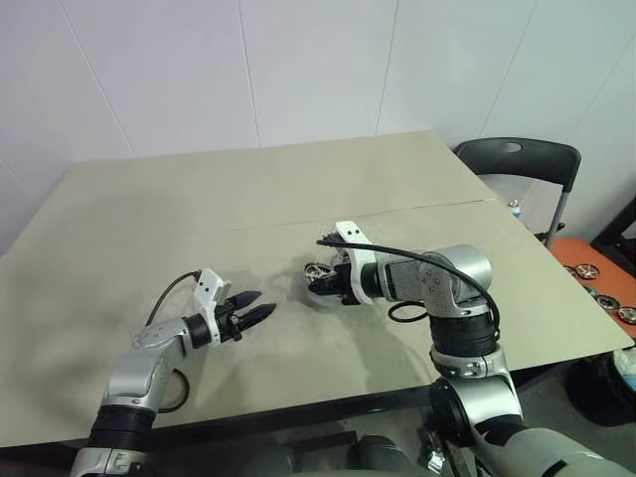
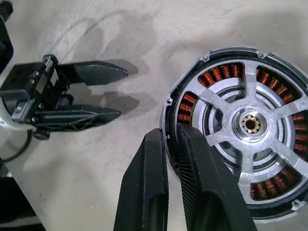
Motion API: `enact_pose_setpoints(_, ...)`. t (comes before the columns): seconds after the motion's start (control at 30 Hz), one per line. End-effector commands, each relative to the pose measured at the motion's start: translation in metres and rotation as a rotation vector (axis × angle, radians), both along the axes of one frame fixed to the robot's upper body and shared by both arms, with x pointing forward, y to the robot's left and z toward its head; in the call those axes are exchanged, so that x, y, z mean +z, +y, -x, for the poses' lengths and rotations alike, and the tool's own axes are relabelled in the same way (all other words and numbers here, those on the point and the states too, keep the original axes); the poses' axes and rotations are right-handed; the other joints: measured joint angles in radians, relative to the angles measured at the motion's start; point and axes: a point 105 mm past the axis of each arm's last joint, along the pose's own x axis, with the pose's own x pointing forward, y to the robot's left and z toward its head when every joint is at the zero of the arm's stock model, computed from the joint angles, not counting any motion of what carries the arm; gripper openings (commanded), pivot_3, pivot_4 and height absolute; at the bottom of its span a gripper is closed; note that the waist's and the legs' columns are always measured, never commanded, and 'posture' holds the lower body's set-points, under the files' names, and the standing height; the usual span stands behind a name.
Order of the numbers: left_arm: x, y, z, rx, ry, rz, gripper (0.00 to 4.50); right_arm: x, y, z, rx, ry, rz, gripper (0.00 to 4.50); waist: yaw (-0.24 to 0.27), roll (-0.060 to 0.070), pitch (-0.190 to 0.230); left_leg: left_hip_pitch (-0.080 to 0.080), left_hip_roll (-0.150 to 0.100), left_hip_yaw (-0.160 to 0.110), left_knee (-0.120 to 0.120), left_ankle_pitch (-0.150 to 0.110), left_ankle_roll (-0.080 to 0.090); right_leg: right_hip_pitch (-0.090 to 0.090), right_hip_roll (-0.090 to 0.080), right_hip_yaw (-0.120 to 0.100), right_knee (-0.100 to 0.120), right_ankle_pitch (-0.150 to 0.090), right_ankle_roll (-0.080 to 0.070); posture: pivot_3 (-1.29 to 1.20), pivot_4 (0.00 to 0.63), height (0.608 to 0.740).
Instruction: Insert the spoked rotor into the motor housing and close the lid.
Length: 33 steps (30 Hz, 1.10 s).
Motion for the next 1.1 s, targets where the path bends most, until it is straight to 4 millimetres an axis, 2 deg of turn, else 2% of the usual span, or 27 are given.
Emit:
enact_pose_setpoints(0.03,0.012,0.007,-0.006,0.021,-0.055,-0.008,2.75,0.009,0.011,-0.007,-0.036,0.007,-0.010,0.06,-0.005,0.000,0.000,0.000,0.000,0.000,0.000,0.000,0.000,0.000,0.000,0.000,0.000,0.000,0.000,0.00,0.000,0.740)
enact_pose_setpoints(0.17,0.013,0.006,-0.007,0.020,-0.057,-0.007,2.75,-0.006,0.012,-0.015,-0.136,0.074,0.053,0.06,-0.016,0.000,-0.001,0.001,0.000,0.000,-0.001,0.000,0.000,0.000,0.000,0.000,0.001,0.000,-0.001,0.00,0.000,0.740)
enact_pose_setpoints(0.3,0.013,0.006,-0.008,0.022,-0.062,-0.007,2.75,-0.010,0.019,-0.012,-0.118,0.124,0.023,0.06,-0.019,-0.003,-0.003,0.003,0.000,0.000,0.000,-0.001,0.001,0.003,0.000,0.000,0.001,0.001,-0.001,0.00,0.000,0.740)
enact_pose_setpoints(0.33,0.014,0.006,-0.009,0.024,-0.064,-0.007,2.75,-0.009,0.024,-0.008,-0.085,0.164,-0.047,0.77,-0.019,-0.003,-0.003,0.004,0.000,0.000,0.000,-0.001,0.001,0.003,0.000,0.000,0.001,0.001,-0.001,0.00,0.000,0.740)
enact_pose_setpoints(0.43,0.015,0.008,-0.009,0.028,-0.068,-0.011,2.75,-0.006,0.024,-0.008,-0.072,0.222,-0.129,1.69,-0.022,-0.003,-0.003,0.005,0.000,0.000,0.000,-0.001,0.001,0.005,0.000,0.000,0.001,0.001,-0.001,0.00,0.000,0.740)
enact_pose_setpoints(0.53,0.015,0.009,-0.010,0.030,-0.068,-0.013,2.75,0.019,0.035,-0.001,0.038,0.255,-0.333,2.77,-0.025,-0.002,-0.003,0.005,0.000,0.000,-0.001,-0.001,0.001,0.004,0.001,0.000,0.001,0.001,-0.001,0.00,0.000,0.740)
enact_pose_setpoints(0.6,0.015,0.009,-0.010,0.031,-0.068,-0.015,2.75,0.040,0.036,0.003,0.103,0.247,-0.473,3.41,-0.028,-0.002,-0.003,0.005,0.000,0.000,-0.002,-0.001,0.002,0.004,0.001,0.000,0.000,0.001,-0.001,0.00,0.000,0.740)
enact_pose_setpoints(0.7,0.014,0.010,-0.008,0.031,-0.065,-0.016,2.75,0.057,0.020,-0.005,0.064,0.244,-0.624,3.41,-0.027,-0.002,-0.003,0.005,0.001,0.000,-0.002,-0.001,0.002,0.004,0.001,0.000,0.000,0.001,-0.001,0.00,0.000,0.740)
enact_pose_setpoints(0.8,0.013,0.011,-0.007,0.029,-0.061,-0.015,2.75,0.063,0.002,-0.009,0.033,0.274,-0.763,3.41,-0.022,-0.002,-0.003,0.005,0.000,0.000,-0.001,-0.001,0.002,0.005,0.000,0.000,0.000,0.001,-0.001,0.00,0.000,0.740)
enact_pose_setpoints(0.9,0.012,0.009,-0.008,0.018,-0.058,-0.017,2.75,0.049,-0.016,0.001,0.032,0.326,-0.802,3.41,-0.020,-0.003,-0.003,0.005,0.000,-0.001,-0.002,-0.001,0.002,0.005,0.000,0.000,-0.001,0.001,-0.001,0.00,0.000,0.740)
enact_pose_setpoints(1.0,0.014,0.009,-0.011,0.005,-0.067,-0.024,2.75,0.014,-0.038,0.002,-0.107,0.401,-0.743,3.41,-0.022,-0.002,-0.003,0.004,0.000,0.000,-0.002,-0.001,0.003,0.005,0.000,0.000,-0.001,0.001,-0.001,0.00,0.000,0.740)
enact_pose_setpoints(1.1,0.043,0.012,-0.017,-0.021,-0.174,0.004,2.75,-0.017,-0.056,0.003,-0.247,0.463,-0.661,3.41,-0.024,-0.002,-0.003,0.004,0.001,0.000,-0.001,-0.001,0.003,0.004,0.000,0.000,-0.001,0.001,-0.001,0.00,0.000,0.740)
